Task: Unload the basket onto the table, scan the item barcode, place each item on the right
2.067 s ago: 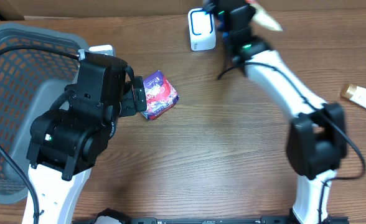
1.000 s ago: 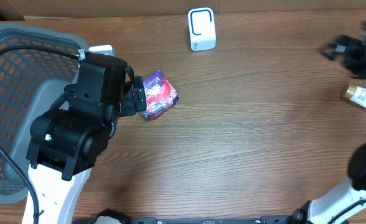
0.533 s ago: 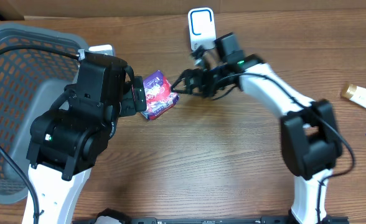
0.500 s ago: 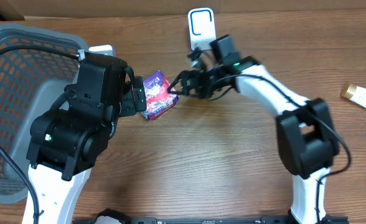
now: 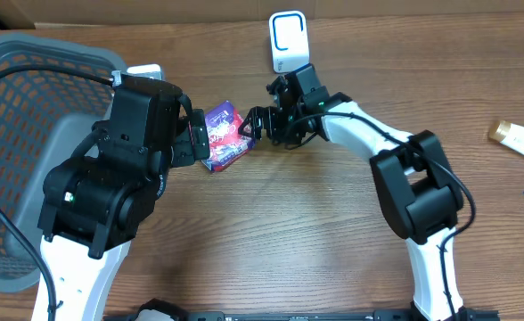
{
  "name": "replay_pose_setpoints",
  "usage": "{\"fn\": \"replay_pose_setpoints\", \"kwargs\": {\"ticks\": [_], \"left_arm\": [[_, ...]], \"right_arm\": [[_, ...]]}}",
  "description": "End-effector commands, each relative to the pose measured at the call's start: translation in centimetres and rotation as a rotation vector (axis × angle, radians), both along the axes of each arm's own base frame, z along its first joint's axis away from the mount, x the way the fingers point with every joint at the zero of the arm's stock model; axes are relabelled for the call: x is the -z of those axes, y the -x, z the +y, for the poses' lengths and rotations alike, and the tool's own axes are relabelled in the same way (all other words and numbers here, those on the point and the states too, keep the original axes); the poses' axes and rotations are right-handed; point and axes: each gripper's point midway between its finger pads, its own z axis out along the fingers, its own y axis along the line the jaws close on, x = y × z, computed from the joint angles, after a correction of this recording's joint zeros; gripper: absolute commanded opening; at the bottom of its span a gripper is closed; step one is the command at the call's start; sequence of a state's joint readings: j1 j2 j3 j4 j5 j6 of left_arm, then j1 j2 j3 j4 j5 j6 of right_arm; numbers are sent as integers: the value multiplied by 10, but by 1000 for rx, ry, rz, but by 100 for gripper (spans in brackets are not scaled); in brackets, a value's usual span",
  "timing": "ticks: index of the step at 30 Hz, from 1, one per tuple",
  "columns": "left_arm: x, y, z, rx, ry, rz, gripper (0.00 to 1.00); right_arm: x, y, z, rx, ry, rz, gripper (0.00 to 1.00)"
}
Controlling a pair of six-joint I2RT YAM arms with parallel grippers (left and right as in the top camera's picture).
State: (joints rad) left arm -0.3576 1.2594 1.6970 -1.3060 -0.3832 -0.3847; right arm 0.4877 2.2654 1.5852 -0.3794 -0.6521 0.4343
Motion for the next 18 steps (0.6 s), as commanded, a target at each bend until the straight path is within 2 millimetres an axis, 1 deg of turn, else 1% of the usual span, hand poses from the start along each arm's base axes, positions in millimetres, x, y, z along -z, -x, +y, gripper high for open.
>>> {"fn": "replay_pose_setpoints", "kwargs": {"ticks": [1, 4, 5, 7, 8, 9, 10, 12, 14, 16, 18], "left_arm": [[-8, 0, 4, -6, -14, -23, 100], [-8, 0, 4, -5, -14, -23, 100], [-8, 0, 4, -5, -14, -23, 100], [-8, 0, 4, -5, -14, -23, 100], [-8, 0, 4, -5, -14, -23, 100], [-8, 0, 4, -6, -14, -23, 100], [-8, 0, 4, -6, -14, -23, 100], [-8, 0, 4, -5, -14, -23, 100], [-8, 0, 4, -5, -14, -23, 100], [-8, 0, 4, -6, -14, -23, 100], [-8, 0, 4, -5, -14, -23, 100]], "right_arm": [[33, 19, 19, -9, 26, 72, 100], [37, 27, 36, -38, 13, 57, 100], [36, 29, 41, -47, 8, 47, 95], [34, 31, 47, -60, 0, 34, 62], [33, 32, 49, -64, -2, 31, 33], [34, 32, 48, -62, 2, 30, 15], [35, 32, 47, -57, 11, 31, 4], [39, 29, 41, -40, 33, 38, 4], [38, 25, 30, -28, 41, 48, 4], [29, 18, 16, -37, 52, 21, 4], [11, 10, -4, -41, 83, -28, 4]]}}
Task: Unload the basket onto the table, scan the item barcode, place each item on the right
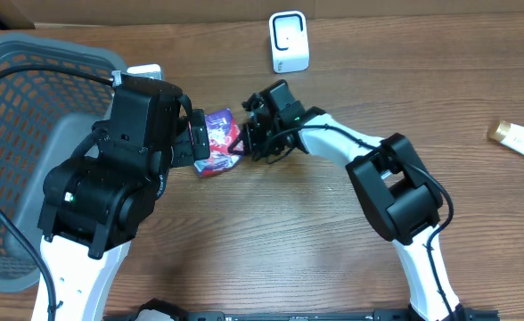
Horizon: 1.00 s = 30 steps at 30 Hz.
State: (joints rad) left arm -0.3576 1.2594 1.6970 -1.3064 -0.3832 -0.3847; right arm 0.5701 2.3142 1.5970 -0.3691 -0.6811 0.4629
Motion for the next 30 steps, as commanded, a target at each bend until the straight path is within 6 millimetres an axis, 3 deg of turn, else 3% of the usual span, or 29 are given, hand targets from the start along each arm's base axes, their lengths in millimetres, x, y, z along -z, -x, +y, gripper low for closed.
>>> {"fn": "replay_pose_setpoints", "kwargs": {"ticks": [1, 3, 4, 5, 8, 11, 14, 16, 20, 24, 28, 30], "left_arm": [[-8, 0, 4, -5, -14, -23, 100], [-8, 0, 4, -5, -14, -23, 100], [-8, 0, 4, -5, -14, -23, 100], [-8, 0, 4, -5, -14, -23, 100], [-8, 0, 4, -5, -14, -23, 100], [-8, 0, 4, -5, -14, -23, 100], [-8, 0, 4, -5, -14, -23, 100], [-8, 0, 4, -5, -14, -23, 100], [-8, 0, 4, -5, -14, -23, 100], [-8, 0, 4, -5, -14, -23, 100], [-8, 0, 4, -5, -14, -23, 99], [-8, 0, 4, -5, -14, -23, 100]], "right_arm": [[-16, -27, -52, 45, 120, -117, 4], [-41, -39, -87, 88, 228, -194, 4], [-63, -45, -120, 130, 347, -262, 4], [-70, -46, -133, 149, 397, -286, 4], [-122, -49, -217, 301, 751, -432, 4], [-184, -34, -295, 461, 1110, -564, 4], [-224, -10, -335, 523, 1334, -619, 4], [-228, 5, -344, 489, 1396, -596, 4], [-217, 31, -353, 529, 1435, -487, 4], [-215, 56, -384, 613, 1625, -456, 4], [-194, 74, -397, 635, 1708, -417, 4], [-175, 80, -398, 587, 1739, -387, 4]]}}
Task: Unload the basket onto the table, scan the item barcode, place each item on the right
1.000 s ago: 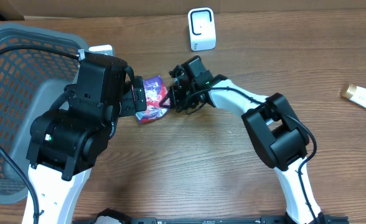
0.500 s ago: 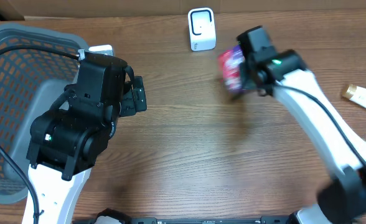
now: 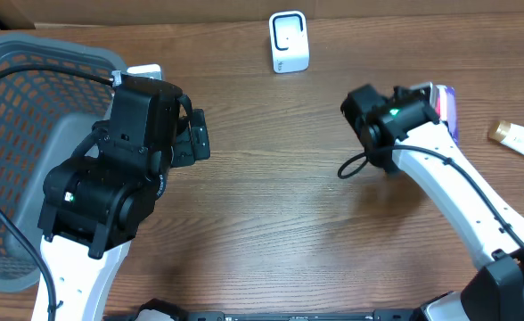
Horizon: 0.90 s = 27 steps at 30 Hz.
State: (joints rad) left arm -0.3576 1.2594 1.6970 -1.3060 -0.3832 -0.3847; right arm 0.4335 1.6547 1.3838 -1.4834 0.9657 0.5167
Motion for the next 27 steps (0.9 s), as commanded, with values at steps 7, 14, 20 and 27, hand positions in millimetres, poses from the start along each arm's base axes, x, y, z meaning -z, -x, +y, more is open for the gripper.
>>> {"fn": "replay_pose_setpoints", "kwargs": {"ticks": [7, 14, 20, 27], "left_arm": [[-8, 0, 4, -5, -14, -23, 100], [-8, 0, 4, -5, -14, -23, 100], [-8, 0, 4, -6, -14, -23, 100], [-8, 0, 4, -5, -14, -23, 100]], "right_arm": [[74, 6, 24, -88, 182, 121, 4], [133, 28, 96, -332, 297, 308, 30], [158, 74, 161, -466, 198, 333, 100], [190, 117, 216, -407, -115, 323, 100]]}}
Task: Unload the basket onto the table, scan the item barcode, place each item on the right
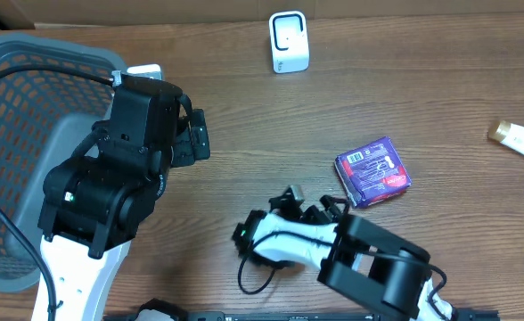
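Note:
The purple packet [373,171] lies flat on the table right of centre, with a white barcode label facing up, and nothing touches it. The white scanner [289,42] stands at the back centre. My right gripper [309,207] is drawn back low near the front, left of the packet; it looks open and empty. My left gripper [196,141] hovers at the left, pointing right, with nothing between its fingers.
A large grey mesh basket [12,80] fills the left side, partly under the left arm. A cream tube [519,136] and a blue object lie at the right edge. A small white item [146,69] sits by the basket.
My right gripper held the purple packet up at the right. Now the packet lies on the table and the right arm is folded back near the front. The left arm has not moved.
The packet sat between both grippers left of centre, below the scanner. Then the right gripper closed in on it there. Then the right gripper alone held it far to the right, and the left was empty. Now the packet rests label-up on the table.

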{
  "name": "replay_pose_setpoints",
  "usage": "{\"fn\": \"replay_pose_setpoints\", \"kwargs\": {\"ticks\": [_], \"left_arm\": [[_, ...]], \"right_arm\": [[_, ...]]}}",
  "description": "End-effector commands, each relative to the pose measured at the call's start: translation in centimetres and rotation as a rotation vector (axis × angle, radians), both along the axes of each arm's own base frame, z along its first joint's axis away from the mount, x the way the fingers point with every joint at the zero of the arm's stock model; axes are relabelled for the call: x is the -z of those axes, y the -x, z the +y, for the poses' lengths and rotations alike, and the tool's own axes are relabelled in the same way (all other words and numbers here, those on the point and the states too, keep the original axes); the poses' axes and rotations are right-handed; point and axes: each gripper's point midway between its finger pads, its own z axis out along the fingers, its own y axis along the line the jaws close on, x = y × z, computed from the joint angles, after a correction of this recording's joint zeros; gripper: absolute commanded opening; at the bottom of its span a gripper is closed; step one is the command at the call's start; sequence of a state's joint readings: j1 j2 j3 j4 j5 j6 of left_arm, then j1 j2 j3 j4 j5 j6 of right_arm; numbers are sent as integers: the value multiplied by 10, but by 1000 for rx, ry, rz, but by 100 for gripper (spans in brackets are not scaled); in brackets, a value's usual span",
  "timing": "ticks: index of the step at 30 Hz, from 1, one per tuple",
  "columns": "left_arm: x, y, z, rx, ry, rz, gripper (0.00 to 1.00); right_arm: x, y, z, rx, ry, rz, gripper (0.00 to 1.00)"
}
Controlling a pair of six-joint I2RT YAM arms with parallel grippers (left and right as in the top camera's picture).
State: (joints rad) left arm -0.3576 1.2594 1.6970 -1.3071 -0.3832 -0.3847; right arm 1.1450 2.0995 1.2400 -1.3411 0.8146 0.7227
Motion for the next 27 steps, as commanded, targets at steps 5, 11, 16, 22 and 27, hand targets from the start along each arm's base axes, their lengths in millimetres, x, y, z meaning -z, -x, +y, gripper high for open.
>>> {"fn": "replay_pose_setpoints", "kwargs": {"ticks": [5, 11, 16, 22, 27], "left_arm": [[-8, 0, 4, -5, -14, -24, 100], [-8, 0, 4, -5, -14, -24, 100], [-8, 0, 4, -5, -14, -24, 100], [-8, 0, 4, -5, -13, -24, 100], [-8, 0, 4, -5, -13, -24, 100]], "right_arm": [[31, 40, 56, 308, -425, 171, 100], [2, 20, 53, 450, -600, 194, 100], [-32, -20, 32, 629, -829, 209, 100], [-78, -62, -25, 755, -1076, 210, 100], [-102, -88, -105, 876, -1312, 197, 100]]}}
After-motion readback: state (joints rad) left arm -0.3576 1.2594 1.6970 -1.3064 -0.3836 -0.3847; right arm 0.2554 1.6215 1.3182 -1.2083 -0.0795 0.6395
